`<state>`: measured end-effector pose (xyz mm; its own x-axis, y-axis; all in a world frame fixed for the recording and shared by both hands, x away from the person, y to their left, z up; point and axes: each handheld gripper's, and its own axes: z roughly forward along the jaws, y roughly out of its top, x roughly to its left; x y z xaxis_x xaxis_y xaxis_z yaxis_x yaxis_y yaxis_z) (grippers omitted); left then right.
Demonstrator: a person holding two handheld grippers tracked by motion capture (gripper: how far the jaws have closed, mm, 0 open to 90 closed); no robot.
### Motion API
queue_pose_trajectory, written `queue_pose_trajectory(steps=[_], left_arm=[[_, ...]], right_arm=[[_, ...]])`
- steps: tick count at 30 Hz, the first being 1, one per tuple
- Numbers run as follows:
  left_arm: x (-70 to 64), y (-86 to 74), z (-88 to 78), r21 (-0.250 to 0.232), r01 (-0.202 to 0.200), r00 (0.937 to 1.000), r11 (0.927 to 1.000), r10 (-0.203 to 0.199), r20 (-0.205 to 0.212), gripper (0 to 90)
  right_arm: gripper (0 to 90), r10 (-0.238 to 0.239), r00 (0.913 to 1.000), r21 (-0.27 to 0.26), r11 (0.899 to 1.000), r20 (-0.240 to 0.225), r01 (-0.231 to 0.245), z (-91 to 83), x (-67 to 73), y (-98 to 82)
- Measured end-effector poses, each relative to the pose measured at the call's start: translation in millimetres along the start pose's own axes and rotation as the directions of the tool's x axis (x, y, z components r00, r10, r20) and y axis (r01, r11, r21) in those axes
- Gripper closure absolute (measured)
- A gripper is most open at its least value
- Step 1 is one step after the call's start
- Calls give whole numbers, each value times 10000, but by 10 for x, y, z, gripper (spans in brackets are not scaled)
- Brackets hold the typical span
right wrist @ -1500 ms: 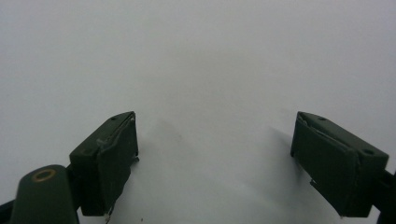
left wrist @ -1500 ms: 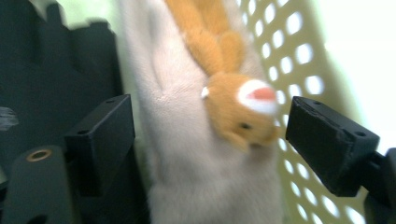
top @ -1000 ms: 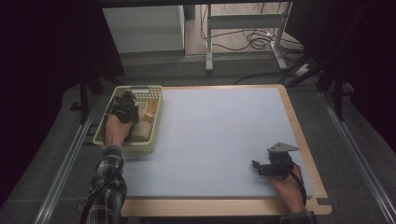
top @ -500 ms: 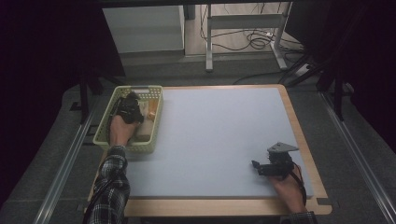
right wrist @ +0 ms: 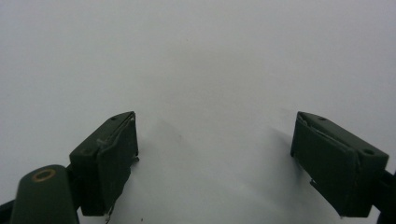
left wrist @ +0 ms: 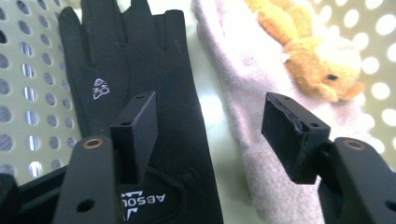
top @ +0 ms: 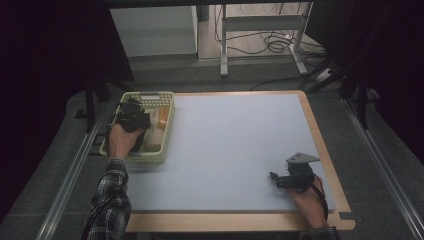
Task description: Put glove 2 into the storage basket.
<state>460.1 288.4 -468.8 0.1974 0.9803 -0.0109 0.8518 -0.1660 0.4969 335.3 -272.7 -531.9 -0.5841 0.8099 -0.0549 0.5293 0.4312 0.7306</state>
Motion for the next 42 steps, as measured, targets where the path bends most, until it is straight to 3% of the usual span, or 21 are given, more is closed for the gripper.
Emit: queue_pose_trajectory(steps=[8, 14, 20, 25, 31, 34, 42], left_arm=[[19, -69, -127, -465, -24, 9987, 9989, 48, 509, 261], [-6, -138, -222, -948, -83, 9938, 9955, 187, 1098, 176], [-91, -223, -332, -1316, -488, 9880, 9901, 671, 1388, 75], [-208, -305, -442, -1659, -845, 9789, 9825, 1129, 1701, 44], [-363, -401, -538, -2022, -1245, 9639, 9714, 1668, 2077, 20], [-465, -458, -579, -2219, -1528, 9565, 9630, 2006, 2118, 13], [-784, -649, -635, -2935, -2126, 9278, 9320, 2868, 2385, 0]], right_arm=[[145, -1, 10000, -13, 10000, 2, 1, 1, 1, -1], [145, 1, 10000, -6, 10000, 6, -1, 0, 3, 0], [145, 1, 10000, -3, 10000, 17, -1, -1, 5, 0], [145, 1, 10000, -2, 10000, 17, -1, -1, 5, 0], [145, -6, 10000, -2, 10000, 21, 6, -1, 5, 0], [145, -14, 10000, 20, 10000, 23, 14, -3, 5, 1], [145, -18, 10000, 21, 10000, 27, 18, -3, 6, 1]])
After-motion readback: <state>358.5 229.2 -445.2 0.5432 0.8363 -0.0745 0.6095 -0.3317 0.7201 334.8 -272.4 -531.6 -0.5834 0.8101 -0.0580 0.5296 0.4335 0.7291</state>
